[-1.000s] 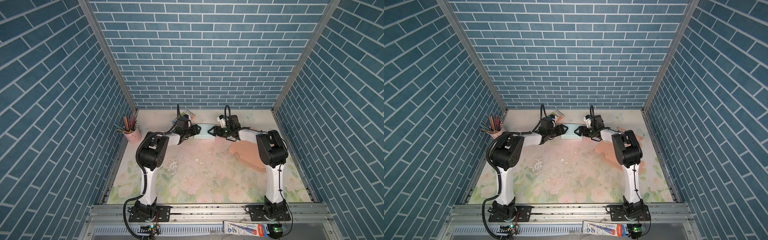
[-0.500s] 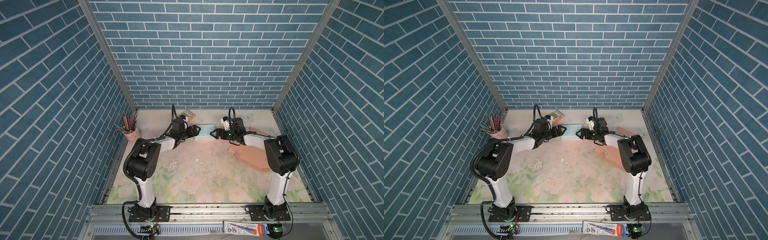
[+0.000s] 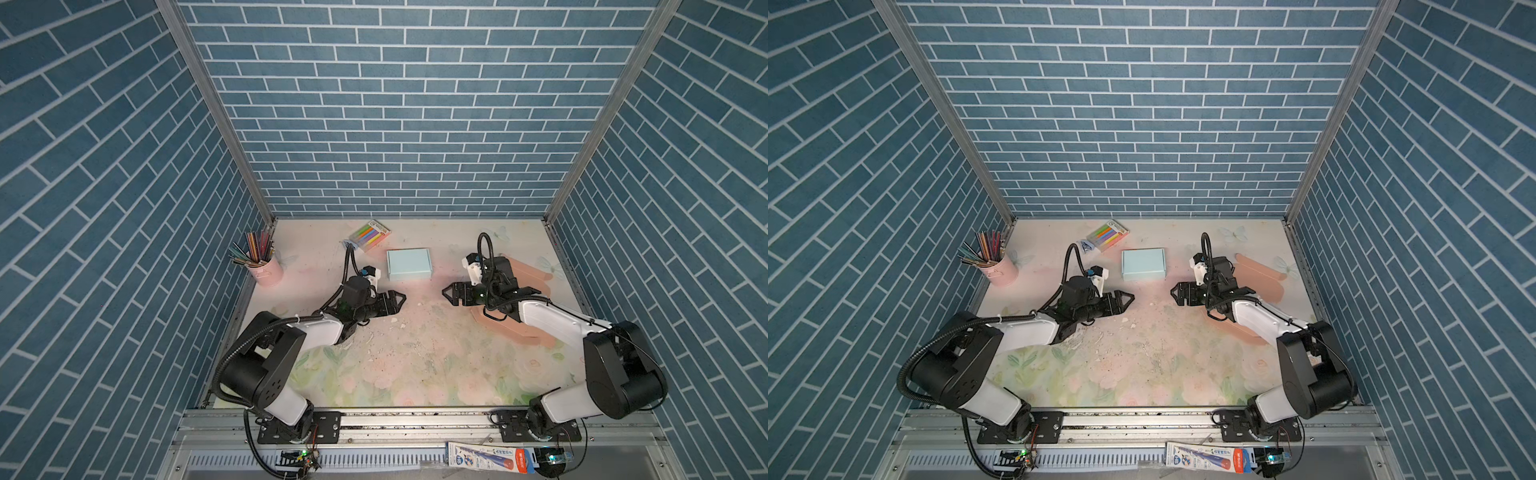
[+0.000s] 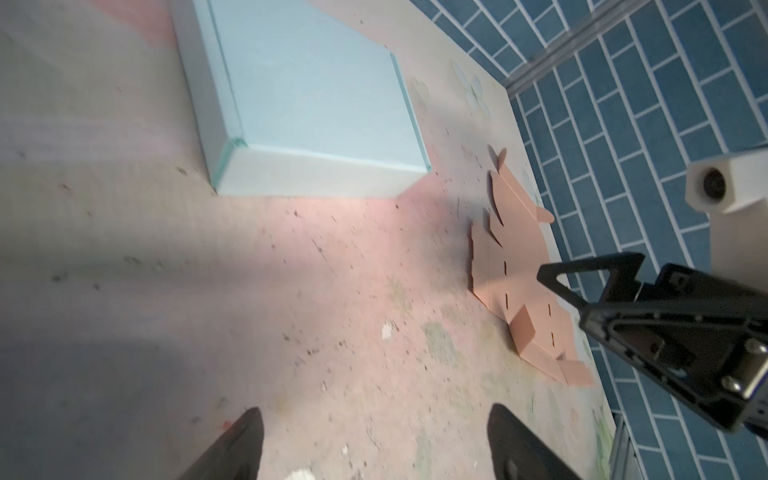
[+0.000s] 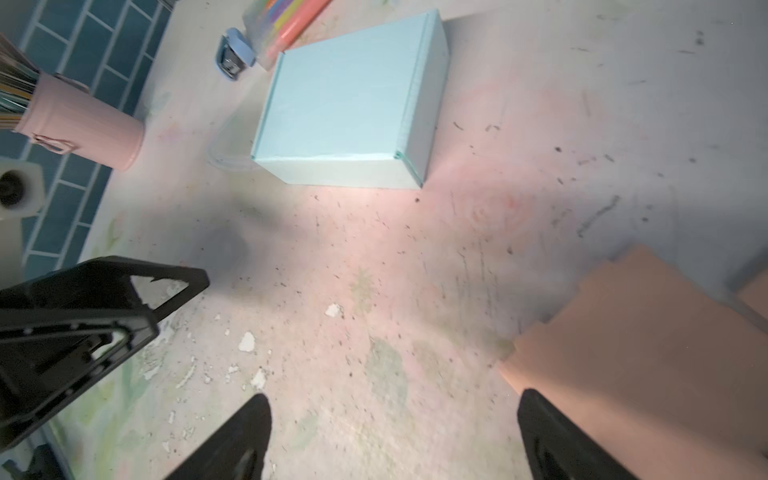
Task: Fold the paper box
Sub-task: 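Withdraw the left gripper while moving the right gripper to the pink blank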
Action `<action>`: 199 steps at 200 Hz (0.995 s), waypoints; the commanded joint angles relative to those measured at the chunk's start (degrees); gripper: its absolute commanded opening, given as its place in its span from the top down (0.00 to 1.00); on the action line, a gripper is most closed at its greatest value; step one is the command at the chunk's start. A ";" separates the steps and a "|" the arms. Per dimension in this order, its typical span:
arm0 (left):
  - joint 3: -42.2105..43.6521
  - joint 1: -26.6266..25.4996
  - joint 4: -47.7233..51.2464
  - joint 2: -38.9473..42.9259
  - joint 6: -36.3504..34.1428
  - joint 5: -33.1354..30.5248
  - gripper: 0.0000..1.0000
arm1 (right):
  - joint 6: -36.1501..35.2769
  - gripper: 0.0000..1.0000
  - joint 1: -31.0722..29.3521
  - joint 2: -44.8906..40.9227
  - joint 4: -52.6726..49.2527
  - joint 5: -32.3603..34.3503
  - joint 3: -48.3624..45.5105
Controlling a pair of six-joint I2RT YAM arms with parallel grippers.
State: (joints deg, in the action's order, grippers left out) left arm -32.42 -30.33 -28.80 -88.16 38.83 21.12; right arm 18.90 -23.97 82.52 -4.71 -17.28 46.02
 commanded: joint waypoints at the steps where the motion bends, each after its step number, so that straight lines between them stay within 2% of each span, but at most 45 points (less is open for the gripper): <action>1: 1.50 -1.99 -1.84 3.96 -0.02 -2.97 0.15 | -4.34 0.09 -0.30 -2.27 -10.22 9.03 -0.41; 59: 0.92 -5.22 -0.35 7.12 -1.38 -4.33 0.15 | -4.70 0.16 -2.34 -0.56 -18.04 19.04 -0.61; 87: 0.82 -5.47 -1.05 6.70 -1.17 -3.76 0.15 | -5.42 0.23 -3.10 1.95 -19.78 22.10 0.12; 133: 1.99 -5.56 -0.72 8.17 -0.70 -3.70 0.15 | -6.83 0.54 -3.63 3.96 -18.48 23.48 0.06; 199: 4.73 -5.67 -1.76 10.63 1.00 -4.17 0.15 | -8.48 0.68 -4.75 5.81 -16.61 25.73 -0.22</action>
State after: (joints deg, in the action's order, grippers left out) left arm -28.51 -35.62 -29.28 -79.07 39.09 17.58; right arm 12.32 -27.79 87.57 -21.56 6.04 45.98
